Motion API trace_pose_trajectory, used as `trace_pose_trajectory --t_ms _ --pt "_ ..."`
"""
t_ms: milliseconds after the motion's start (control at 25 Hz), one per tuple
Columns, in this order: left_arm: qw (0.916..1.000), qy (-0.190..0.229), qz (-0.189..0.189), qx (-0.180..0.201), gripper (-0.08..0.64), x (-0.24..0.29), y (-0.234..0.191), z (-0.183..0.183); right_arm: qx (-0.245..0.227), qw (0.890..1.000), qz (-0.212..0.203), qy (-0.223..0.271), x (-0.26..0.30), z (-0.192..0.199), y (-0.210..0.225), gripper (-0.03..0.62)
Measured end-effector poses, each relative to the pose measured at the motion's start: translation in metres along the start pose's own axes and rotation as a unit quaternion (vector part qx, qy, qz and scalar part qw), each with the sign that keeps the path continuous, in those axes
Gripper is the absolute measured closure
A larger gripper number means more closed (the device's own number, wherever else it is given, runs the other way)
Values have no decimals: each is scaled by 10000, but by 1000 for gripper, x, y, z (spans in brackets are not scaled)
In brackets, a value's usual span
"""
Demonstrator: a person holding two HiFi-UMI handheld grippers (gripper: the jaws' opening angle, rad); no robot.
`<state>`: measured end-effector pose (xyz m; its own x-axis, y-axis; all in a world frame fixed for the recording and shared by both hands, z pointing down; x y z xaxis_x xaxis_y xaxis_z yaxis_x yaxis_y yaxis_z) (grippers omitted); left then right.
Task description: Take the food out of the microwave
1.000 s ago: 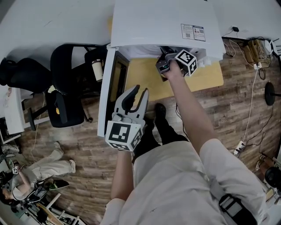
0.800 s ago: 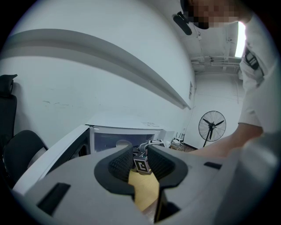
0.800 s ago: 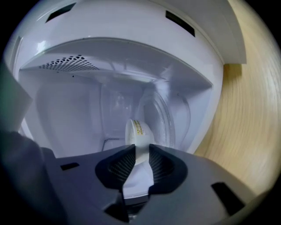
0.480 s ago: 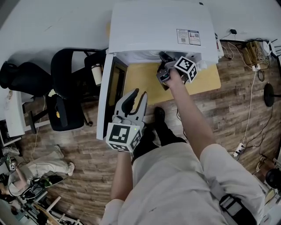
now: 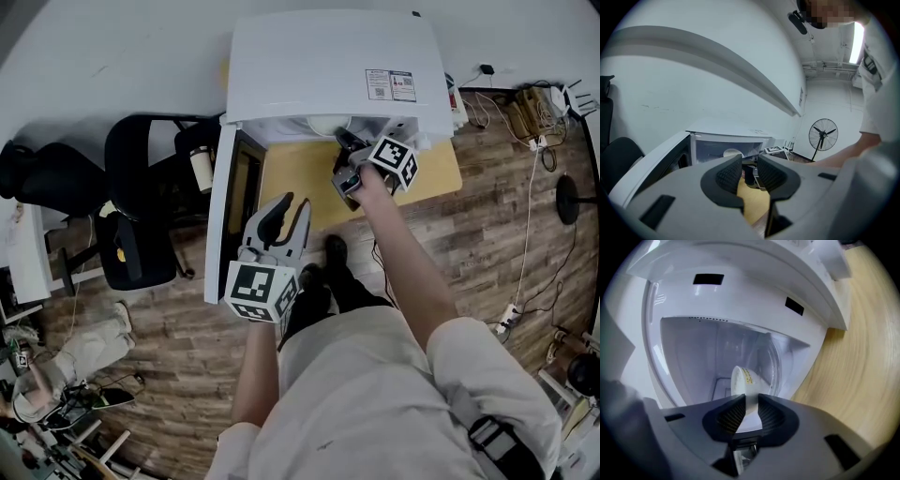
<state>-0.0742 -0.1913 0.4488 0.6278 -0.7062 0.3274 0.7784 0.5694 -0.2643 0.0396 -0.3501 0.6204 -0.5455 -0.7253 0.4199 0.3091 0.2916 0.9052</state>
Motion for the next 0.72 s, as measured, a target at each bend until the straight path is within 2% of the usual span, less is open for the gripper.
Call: trace_pose_trajectory --t_ms 320,720 --pt "9999 -1 147 44 460 -8 8 0 -61 9999 110 -11 -27 11 -1 529" --pt "9995 -8 304 94 460 -33 12 8 -48 9998 185 82 -68 44 -11 532"
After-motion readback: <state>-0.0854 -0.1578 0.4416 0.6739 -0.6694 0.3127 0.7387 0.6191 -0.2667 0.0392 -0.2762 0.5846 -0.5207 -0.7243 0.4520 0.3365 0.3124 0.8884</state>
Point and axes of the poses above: the fingertips, and each gripper's own axes: x forward along the fingers, y to its right, z out of its underside, the point moved 2 cm from there along -x, backward along the fingers, and after that the axes turned 6 degrees about z, right-handed, at the moved point
